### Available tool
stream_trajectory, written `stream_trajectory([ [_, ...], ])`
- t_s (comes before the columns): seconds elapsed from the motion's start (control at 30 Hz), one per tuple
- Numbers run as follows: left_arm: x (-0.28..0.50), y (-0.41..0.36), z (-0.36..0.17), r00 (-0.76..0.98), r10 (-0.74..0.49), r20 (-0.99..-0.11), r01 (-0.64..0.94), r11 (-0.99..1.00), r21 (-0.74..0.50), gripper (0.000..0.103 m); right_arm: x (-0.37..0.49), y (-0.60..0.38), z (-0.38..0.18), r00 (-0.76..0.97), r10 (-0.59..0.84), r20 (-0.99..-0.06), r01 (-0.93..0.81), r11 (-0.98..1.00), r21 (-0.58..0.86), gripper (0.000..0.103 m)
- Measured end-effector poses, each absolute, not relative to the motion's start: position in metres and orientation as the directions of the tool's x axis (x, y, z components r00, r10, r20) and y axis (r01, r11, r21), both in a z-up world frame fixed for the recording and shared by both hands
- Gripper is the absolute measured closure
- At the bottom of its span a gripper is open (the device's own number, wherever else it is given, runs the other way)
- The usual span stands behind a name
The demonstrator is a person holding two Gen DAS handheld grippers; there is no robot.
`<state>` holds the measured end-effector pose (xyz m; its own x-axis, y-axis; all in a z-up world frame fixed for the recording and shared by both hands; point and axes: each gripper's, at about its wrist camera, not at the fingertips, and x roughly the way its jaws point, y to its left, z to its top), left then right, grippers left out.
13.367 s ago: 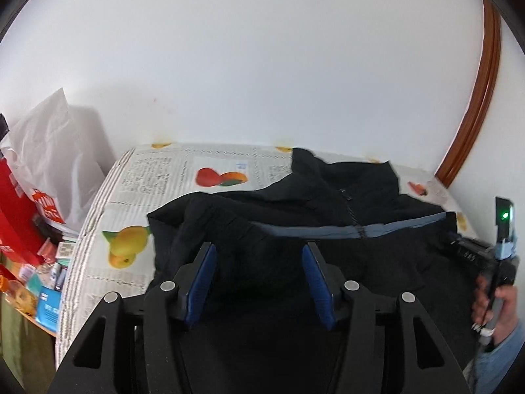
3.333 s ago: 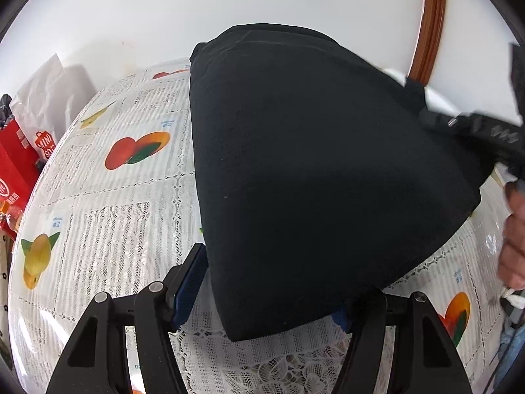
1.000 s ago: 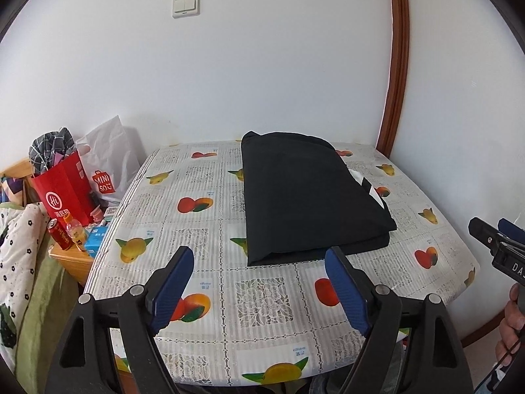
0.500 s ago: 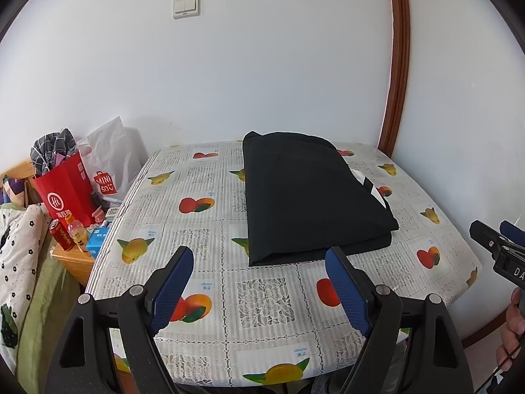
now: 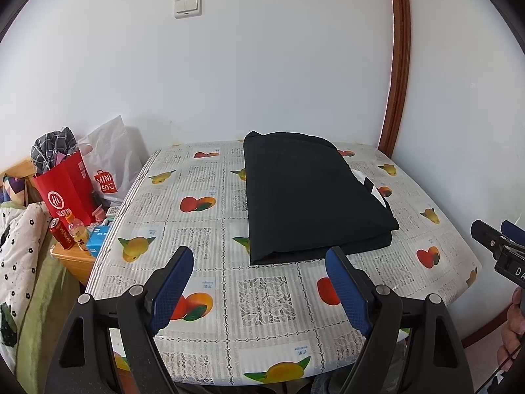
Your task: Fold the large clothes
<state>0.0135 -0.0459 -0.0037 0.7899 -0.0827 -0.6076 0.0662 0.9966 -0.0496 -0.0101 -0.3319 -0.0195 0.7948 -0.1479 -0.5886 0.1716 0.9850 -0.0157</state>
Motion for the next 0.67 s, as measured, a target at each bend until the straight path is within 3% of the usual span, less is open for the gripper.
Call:
stream_trajectory([
  [0.67, 0.017, -0.034, -0.008, 0.787, -0.092, -0.61, 0.059, 0.995, -0.075, 0.021, -0.005, -0.323, -0.02, 0.794, -0.137, -0.592, 0.154, 0.988, -0.023, 0.006],
])
